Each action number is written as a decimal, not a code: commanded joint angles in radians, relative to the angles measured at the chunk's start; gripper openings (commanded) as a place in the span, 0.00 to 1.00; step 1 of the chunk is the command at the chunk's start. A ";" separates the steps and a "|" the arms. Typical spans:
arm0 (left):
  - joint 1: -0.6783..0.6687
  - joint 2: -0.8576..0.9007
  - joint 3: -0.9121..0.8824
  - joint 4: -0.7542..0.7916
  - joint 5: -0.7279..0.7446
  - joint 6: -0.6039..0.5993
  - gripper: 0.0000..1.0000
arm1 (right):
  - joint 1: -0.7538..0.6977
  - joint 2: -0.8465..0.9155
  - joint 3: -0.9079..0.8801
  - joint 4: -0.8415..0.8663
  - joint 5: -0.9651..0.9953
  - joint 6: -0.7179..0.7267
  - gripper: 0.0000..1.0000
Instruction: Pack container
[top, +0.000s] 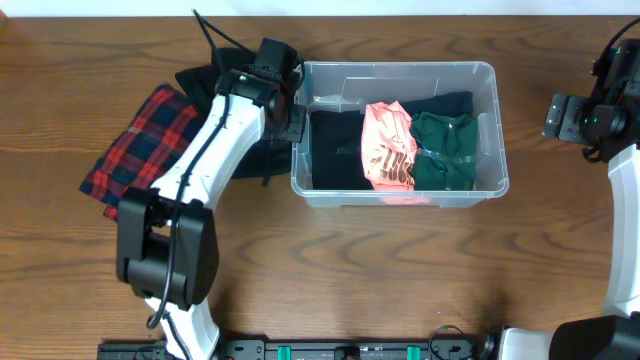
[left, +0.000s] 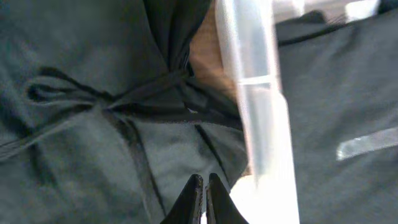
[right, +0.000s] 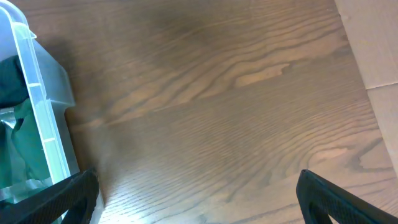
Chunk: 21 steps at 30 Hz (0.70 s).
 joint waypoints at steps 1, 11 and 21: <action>0.002 0.000 -0.005 -0.001 -0.003 -0.010 0.06 | -0.003 0.002 0.006 -0.001 0.014 0.010 0.99; 0.002 -0.008 -0.005 0.002 0.063 -0.009 0.06 | -0.003 0.002 0.006 -0.001 0.014 0.010 0.99; -0.002 -0.008 -0.005 0.006 0.116 -0.009 0.06 | -0.003 0.002 0.006 -0.001 0.014 0.010 0.99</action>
